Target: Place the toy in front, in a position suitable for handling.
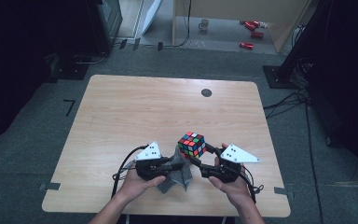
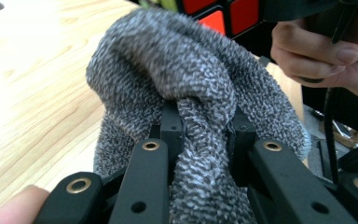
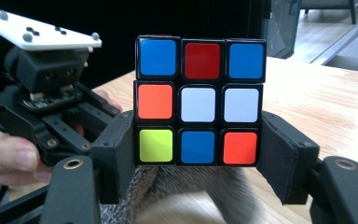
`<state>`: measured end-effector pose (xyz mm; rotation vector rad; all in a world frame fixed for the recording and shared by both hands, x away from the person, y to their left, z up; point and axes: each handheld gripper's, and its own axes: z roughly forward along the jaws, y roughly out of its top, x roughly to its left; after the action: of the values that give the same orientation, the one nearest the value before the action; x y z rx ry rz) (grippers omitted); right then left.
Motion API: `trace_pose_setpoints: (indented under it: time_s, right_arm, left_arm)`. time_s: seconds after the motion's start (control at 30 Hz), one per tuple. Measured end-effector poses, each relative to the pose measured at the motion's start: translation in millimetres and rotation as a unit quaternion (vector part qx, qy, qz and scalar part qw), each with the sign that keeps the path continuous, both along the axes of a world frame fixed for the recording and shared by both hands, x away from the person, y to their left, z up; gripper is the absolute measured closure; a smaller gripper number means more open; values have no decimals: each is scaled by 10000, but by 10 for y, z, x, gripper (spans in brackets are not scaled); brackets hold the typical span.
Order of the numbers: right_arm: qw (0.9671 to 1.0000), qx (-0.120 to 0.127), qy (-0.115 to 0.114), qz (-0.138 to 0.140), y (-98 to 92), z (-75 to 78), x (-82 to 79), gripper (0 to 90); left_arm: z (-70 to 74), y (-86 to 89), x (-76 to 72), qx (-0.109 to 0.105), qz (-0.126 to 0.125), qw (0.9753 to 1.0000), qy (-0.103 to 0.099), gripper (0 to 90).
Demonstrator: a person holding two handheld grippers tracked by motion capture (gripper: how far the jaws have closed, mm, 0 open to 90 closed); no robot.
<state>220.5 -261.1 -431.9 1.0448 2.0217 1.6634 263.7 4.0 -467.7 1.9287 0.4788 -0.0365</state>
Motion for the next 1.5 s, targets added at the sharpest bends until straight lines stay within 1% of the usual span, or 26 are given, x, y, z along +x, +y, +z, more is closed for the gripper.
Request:
trace_pose_setpoints:
  time_s: [0.1,0.13,0.17,0.27,0.3,0.4,0.47,0.53,0.6,0.63,0.67,0.73,0.77,0.83,0.87,0.93,0.97,1.0,1.03,1.13,1.17,1.27,1.33,1.37,1.4,1.5]
  right_arm:
    - [9998,202,81,17,24,-6,3,347]
    - [9998,202,81,17,24,-6,3,347]
    - [9994,305,188,-11,48,-29,12,347]
    - [9987,361,323,-130,97,-66,29,347]
    - [9987,361,323,-130,97,-66,29,347]
    - [9976,470,441,-240,131,-103,39,347]
    - [9975,456,461,-289,140,-113,42,347]
    - [9976,414,466,-295,139,-116,46,347]
    - [9979,357,435,-311,136,-112,42,347]
    - [9982,326,398,-318,124,-104,40,347]
    - [9982,326,398,-318,124,-104,40,347]
    - [9979,372,422,-321,109,-100,41,347]
    - [9976,424,460,-311,110,-102,40,347]
    - [9976,421,455,-304,132,-111,39,347]
    - [9976,421,455,-304,132,-111,39,347]
    - [9976,398,495,-290,166,-134,42,347]
    - [9975,377,515,-289,177,-142,42,347]
    - [9977,337,508,-287,186,-151,43,347]
    - [9979,306,498,-284,193,-158,43,347]
    - [9979,313,482,-294,192,-159,44,347]
    - [9980,324,449,-319,170,-150,49,347]
    - [9975,354,474,-375,116,-148,59,347]
    - [9972,401,508,-374,107,-151,61,347]
    - [9967,472,553,-359,114,-154,66,347]
    - [9967,472,553,-359,114,-154,66,347]
    - [9971,412,575,-287,194,-182,60,347]
  left_arm:
    - [-9,-4,-3,-166,-34,9998,102,758]
    - [-9,-4,-3,-166,-34,9998,102,757]
    - [-17,-17,-10,-179,-27,9997,144,756]
    - [-41,-51,-2,-304,74,9987,406,754]
    - [-41,-51,-2,-304,74,9987,406,753]
    - [-69,-69,11,-454,145,9965,688,751]
    - [-84,-65,21,-468,199,9960,740,749]
    - [-83,-47,32,-421,285,9964,675,749]
    - [-81,-7,58,-432,396,9959,695,750]
    - [-85,42,88,-470,548,9947,729,749]
    - [-85,42,88,-470,548,9947,729,750]
    - [-101,87,125,-610,621,9922,887,749]
    - [-123,86,136,-689,559,9907,1031,749]
    - [-148,36,112,-661,475,9908,1077,748]
    - [-148,36,112,-661,475,9908,1077,747]
    - [-182,-61,72,-527,265,9919,1125,747]
    - [-182,-61,72,-527,265,9919,1125,747]
    - [-173,-89,54,-429,268,9934,1030,748]
    - [-165,-81,57,-423,312,9937,987,748]
    - [-154,-35,77,-441,378,9936,969,750]
    - [-144,26,103,-443,515,9934,926,751]
    - [-131,99,146,-561,630,9914,1002,753]
    - [-131,92,143,-578,605,9913,1016,753]
    - [-143,36,114,-528,479,9921,1031,753]
    - [-143,36,114,-528,479,9921,1031,752]
    - [-158,-97,37,-385,273,9942,963,751]
